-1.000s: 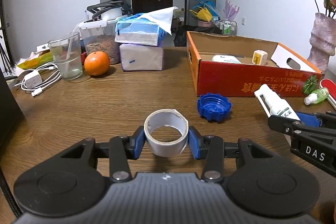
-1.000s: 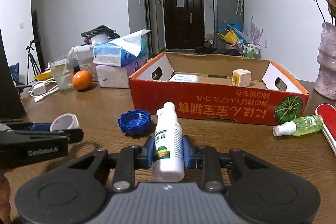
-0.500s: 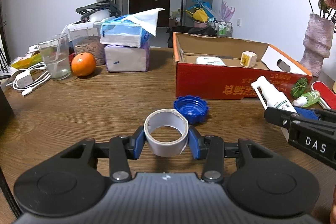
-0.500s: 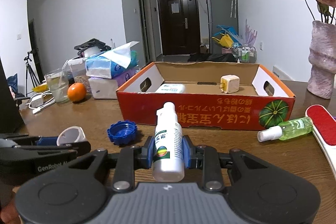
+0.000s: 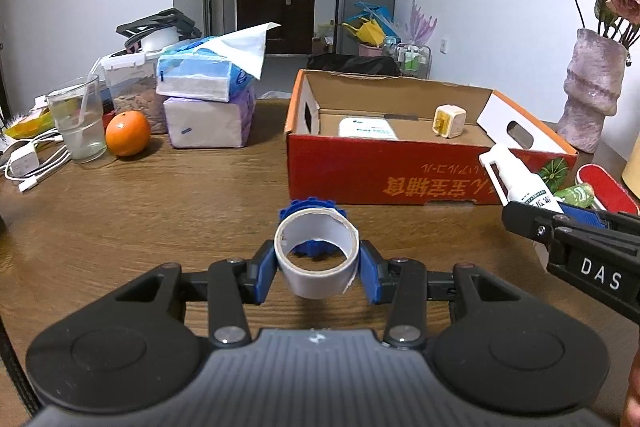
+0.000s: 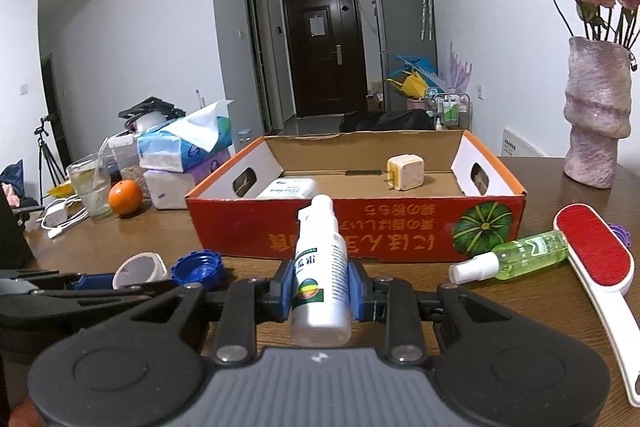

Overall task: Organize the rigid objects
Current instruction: 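Carry the tape roll with the left tool while the right tool carries the spray bottle to the box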

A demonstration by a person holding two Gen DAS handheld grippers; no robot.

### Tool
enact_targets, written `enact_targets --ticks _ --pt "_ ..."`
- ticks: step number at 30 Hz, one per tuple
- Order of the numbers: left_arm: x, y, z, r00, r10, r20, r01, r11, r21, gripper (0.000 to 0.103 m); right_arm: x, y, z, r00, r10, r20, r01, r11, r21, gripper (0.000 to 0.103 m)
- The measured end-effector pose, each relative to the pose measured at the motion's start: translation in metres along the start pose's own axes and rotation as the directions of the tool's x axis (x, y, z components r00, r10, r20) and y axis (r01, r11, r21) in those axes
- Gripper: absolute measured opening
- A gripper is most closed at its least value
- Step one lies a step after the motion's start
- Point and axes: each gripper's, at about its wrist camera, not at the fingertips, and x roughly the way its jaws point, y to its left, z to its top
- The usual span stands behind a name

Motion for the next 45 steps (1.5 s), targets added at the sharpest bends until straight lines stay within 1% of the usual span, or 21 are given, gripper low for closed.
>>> enact_targets --ticks 10,23,36,45 --pt "0.007 -0.017 0.015 1.000 -0.014 0.023 0.015 1.000 -0.019 0.044 0.001 -0.019 0.010 1.000 -0.011 0.028 0.010 0.999 0.032 0.027" --pt "0.020 -0.034 0.043 0.997 -0.030 0.065 0.033 0.998 -0.050 0.044 0.011 -0.040 0.027 0.997 -0.022 0.069 0.018 0.998 0.064 0.027" --pt "0.043 -0.050 0.070 0.993 -0.055 0.100 0.061 0.996 -0.065 0.044 0.034 -0.060 0.046 0.993 -0.046 0.110 0.037 0.996 0.080 0.027" --pt "0.063 -0.058 0.086 0.992 -0.063 0.112 0.071 0.995 -0.070 0.044 0.055 -0.070 0.059 0.991 -0.062 0.119 0.051 0.995 0.088 0.027"
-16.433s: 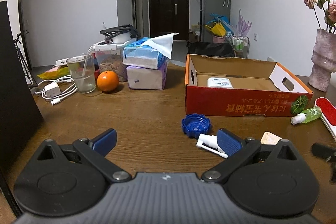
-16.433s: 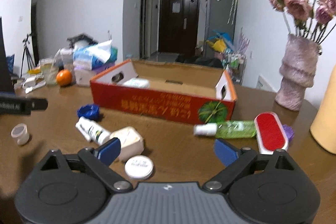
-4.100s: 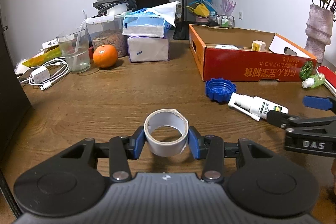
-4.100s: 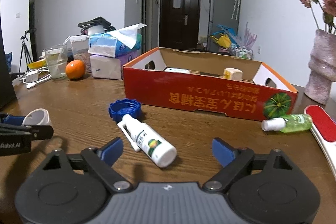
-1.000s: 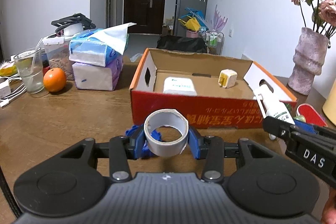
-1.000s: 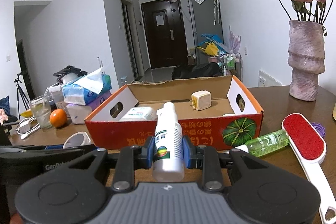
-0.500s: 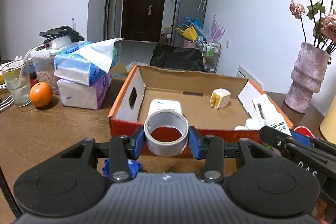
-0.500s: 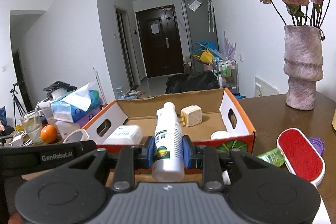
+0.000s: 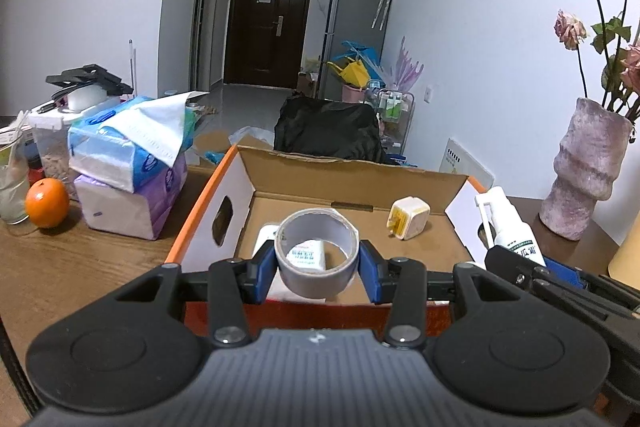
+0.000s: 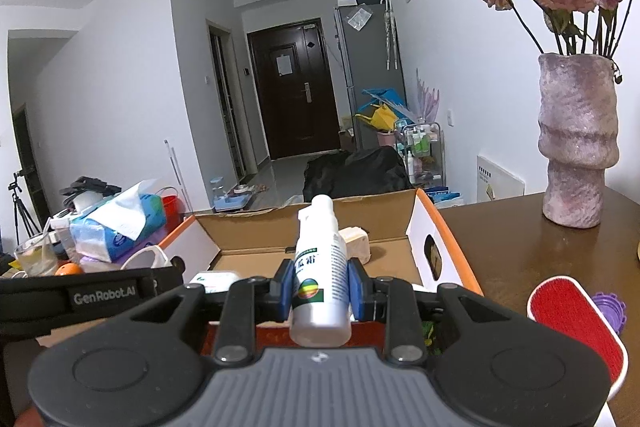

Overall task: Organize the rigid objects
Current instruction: 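Carry the tape roll with the left tool while the right tool carries the spray bottle to the box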

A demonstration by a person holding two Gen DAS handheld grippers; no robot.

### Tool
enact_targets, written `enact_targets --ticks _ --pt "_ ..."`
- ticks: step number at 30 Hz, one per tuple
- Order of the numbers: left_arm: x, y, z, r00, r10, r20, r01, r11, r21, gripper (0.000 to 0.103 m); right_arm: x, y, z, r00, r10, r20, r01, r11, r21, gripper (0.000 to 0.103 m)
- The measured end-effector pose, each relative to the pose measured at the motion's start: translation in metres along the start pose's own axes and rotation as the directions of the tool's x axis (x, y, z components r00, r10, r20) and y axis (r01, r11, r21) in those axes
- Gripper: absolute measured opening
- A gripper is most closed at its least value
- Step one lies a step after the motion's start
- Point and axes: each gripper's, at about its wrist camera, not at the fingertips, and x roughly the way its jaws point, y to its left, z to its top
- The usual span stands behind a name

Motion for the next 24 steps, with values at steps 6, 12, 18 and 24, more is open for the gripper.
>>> enact_targets --ticks 6,12,18,24 --pt "0.013 -0.003 0.010 1.000 0.000 0.013 0.000 1.000 -0.003 0.044 0.014 -0.001 0.005 1.000 -0.007 0.006 0.007 1.000 -0.002 0.027" --pt "0.028 -0.005 0.019 1.000 0.005 0.022 -0.005 1.000 -0.001 0.044 0.029 -0.003 0.009 1.000 -0.017 0.003 0.017 1.000 -0.003 0.027" --pt "0.041 -0.008 0.026 0.999 0.008 0.031 -0.008 1.000 0.010 0.044 0.043 -0.003 0.012 1.000 -0.025 0.002 0.025 1.000 -0.003 0.027" --pt "0.054 -0.007 0.031 0.999 0.021 0.032 -0.022 1.000 0.017 0.044 0.053 -0.003 0.014 0.999 -0.035 -0.002 0.035 0.999 -0.003 0.027"
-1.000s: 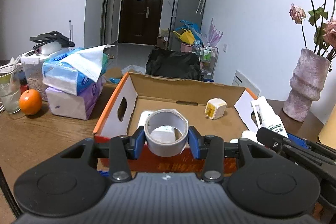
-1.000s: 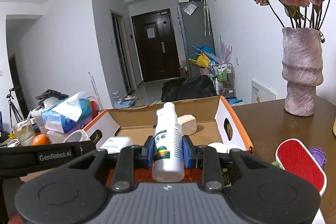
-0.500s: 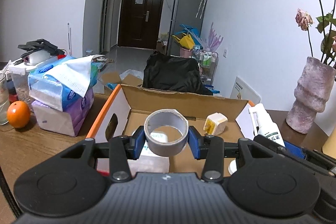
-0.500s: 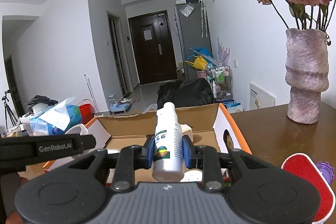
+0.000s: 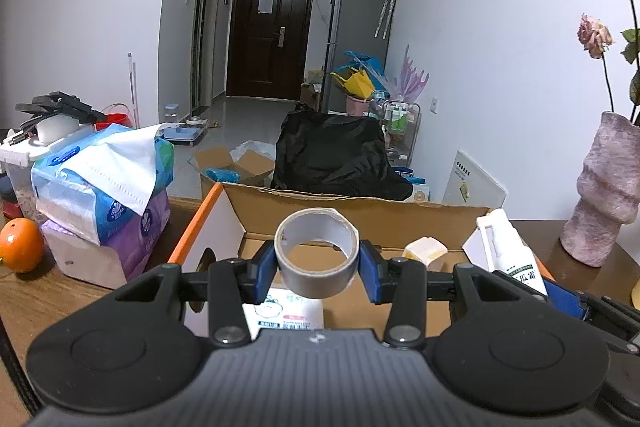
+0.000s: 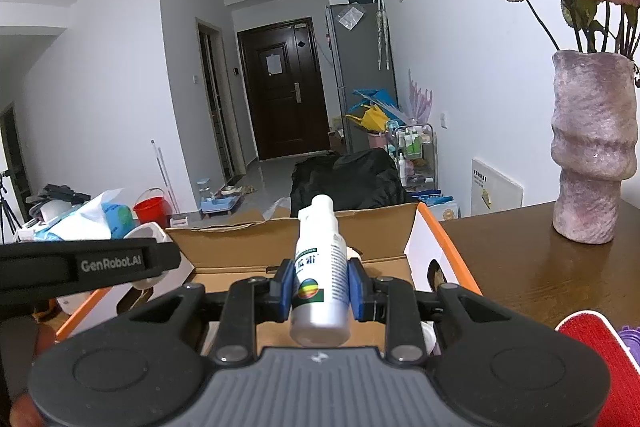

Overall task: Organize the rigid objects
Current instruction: 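Carry the tape roll with the left tool while the right tool carries the spray bottle to the box, then open the left tool to drop the tape roll while the right tool drops the spray bottle into the box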

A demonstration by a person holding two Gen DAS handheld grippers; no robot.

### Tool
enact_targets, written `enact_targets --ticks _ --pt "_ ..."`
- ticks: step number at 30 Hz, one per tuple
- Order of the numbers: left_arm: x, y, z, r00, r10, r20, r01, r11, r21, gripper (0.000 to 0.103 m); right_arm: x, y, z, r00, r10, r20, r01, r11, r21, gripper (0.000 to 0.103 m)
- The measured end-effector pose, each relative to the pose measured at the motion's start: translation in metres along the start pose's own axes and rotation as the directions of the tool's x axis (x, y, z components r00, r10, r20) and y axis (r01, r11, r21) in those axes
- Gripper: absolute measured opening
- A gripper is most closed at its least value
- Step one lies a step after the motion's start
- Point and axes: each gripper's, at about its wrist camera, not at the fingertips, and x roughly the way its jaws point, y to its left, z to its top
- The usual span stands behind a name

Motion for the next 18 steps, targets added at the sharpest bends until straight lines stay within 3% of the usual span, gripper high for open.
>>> enact_targets --ticks 18 --pt "0.016 -0.004 0.000 1.000 0.024 -0.013 -0.024 0.999 0.034 0.045 0.017 0.001 0.001 1.000 -0.012 -0.022 0.011 1.000 -0.012 0.027"
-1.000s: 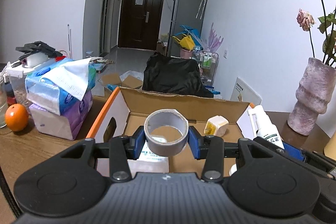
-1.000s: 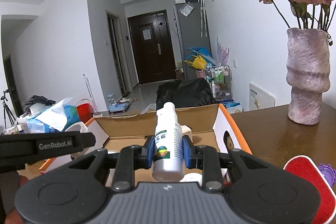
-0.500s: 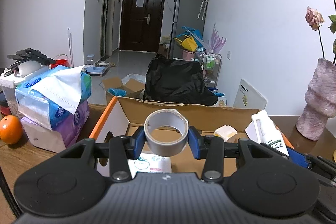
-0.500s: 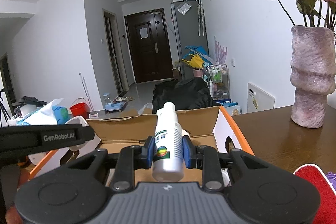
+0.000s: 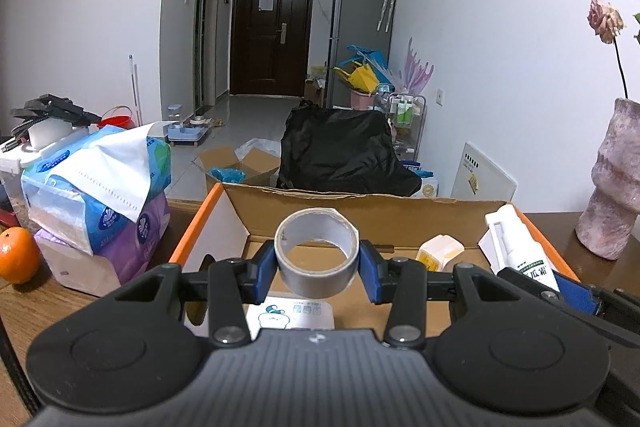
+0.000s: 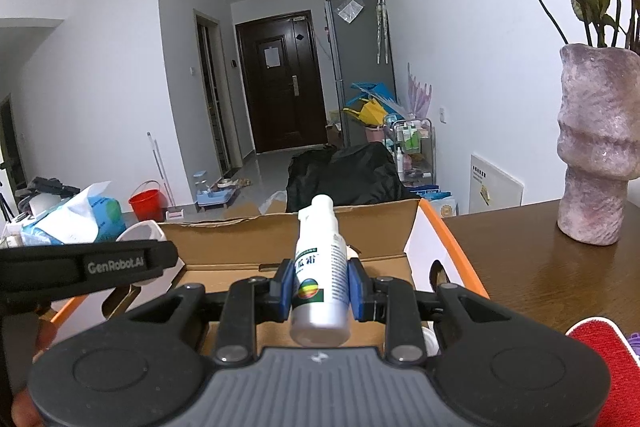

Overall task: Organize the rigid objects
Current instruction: 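Open the left tool to drop the tape roll while the right tool drops the spray bottle into the box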

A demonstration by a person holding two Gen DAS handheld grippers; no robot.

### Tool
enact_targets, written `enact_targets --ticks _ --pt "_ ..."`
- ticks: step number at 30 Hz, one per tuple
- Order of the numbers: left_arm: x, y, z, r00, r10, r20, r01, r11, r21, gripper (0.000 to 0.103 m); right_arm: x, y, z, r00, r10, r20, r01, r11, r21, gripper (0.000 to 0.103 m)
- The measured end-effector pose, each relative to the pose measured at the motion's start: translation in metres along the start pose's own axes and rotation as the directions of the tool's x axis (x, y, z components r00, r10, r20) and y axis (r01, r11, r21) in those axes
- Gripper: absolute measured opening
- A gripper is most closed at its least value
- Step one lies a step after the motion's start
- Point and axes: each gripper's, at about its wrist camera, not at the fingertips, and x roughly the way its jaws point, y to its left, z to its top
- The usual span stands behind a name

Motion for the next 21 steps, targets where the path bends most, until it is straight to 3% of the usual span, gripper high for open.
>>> enact_targets --ticks 2,5,7,9,13,21 --pt "0.002 -0.001 0.000 1.000 0.007 -0.005 -0.007 1.000 0.005 0.047 0.002 0.000 -0.001 1.000 -0.007 -0.016 0.007 1.000 -0.003 0.027" --pt "0.003 0.001 0.000 1.000 0.022 -0.005 -0.022 1.000 -0.006 0.074 0.004 -0.002 -0.001 0.999 -0.035 -0.034 0.035 0.999 -0.002 0.029" --pt "0.002 0.003 0.000 0.999 0.054 0.008 -0.054 0.998 -0.010 0.093 0.006 -0.004 -0.001 0.998 -0.053 -0.044 0.053 0.999 0.000 0.046" --pt "0.001 0.006 0.000 0.997 0.073 0.015 -0.073 0.997 -0.025 0.103 0.005 -0.007 0.000 0.997 -0.063 -0.041 0.063 0.998 0.011 0.078" --pt "0.003 0.010 0.002 0.997 0.080 0.005 -0.079 0.996 -0.044 0.103 0.002 -0.008 -0.001 0.997 -0.075 -0.011 0.075 0.997 0.013 0.100" --pt "0.005 0.011 0.001 0.996 0.086 0.001 -0.086 0.995 -0.045 0.103 0.001 -0.008 -0.002 0.996 -0.086 -0.001 0.086 0.996 0.007 0.103"
